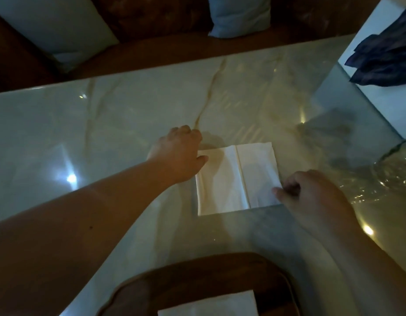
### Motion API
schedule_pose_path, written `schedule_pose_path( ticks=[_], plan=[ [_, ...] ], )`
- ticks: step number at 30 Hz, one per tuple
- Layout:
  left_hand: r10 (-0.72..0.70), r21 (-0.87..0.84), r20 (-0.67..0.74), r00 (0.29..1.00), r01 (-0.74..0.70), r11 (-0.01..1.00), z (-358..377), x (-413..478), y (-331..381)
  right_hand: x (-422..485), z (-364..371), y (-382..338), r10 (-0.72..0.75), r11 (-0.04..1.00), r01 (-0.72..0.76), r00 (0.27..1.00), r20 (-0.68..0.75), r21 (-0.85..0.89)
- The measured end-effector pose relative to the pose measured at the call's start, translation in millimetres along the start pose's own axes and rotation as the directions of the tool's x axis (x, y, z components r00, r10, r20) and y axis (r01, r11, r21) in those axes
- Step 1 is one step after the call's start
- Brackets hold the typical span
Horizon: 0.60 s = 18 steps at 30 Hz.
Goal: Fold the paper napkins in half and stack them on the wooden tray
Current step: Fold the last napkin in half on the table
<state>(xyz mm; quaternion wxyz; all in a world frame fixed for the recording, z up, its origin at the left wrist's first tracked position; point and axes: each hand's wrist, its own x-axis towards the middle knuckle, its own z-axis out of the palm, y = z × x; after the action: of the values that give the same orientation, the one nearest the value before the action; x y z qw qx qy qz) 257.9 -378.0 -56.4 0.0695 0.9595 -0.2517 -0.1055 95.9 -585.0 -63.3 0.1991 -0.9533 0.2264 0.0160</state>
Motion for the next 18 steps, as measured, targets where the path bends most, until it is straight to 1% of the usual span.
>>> schedule_pose_path(
  ticks=[2,5,9,11,13,15,18],
  plan=[
    [0.004,0.035,0.002,1.000,-0.004,0.999,-1,1,2,4,-1,3,-0.015,1.000,0.015,1.000,0.013,0.019],
    [-0.042,0.036,0.041,0.998,0.040,0.999,-3,-7,5,16,-7,1,-0.012,0.994,0.013,1.000,-0.008,0.110],
    [-0.090,-0.066,0.039,0.995,0.092,0.994,0,-38,5,42,-13,-13,-0.052,0.978,0.064,0.997,-0.063,0.199],
    [-0.131,-0.106,0.028,0.991,0.133,0.985,2,-56,5,57,-16,-24,-0.098,0.975,0.105,0.994,-0.045,0.198],
    [-0.151,-0.112,0.019,0.988,0.152,0.982,5,-73,8,69,-19,-35,-0.176,0.964,0.176,0.984,-0.018,0.201],
    [-0.148,-0.091,0.022,0.989,0.149,0.985,9,-89,13,78,-20,-46,-0.272,0.945,0.266,0.962,0.009,0.189],
    [-0.103,-0.046,0.033,0.994,0.105,0.993,12,-105,21,87,-17,-58,-0.346,0.924,0.333,0.937,0.040,0.186]
  ],
)
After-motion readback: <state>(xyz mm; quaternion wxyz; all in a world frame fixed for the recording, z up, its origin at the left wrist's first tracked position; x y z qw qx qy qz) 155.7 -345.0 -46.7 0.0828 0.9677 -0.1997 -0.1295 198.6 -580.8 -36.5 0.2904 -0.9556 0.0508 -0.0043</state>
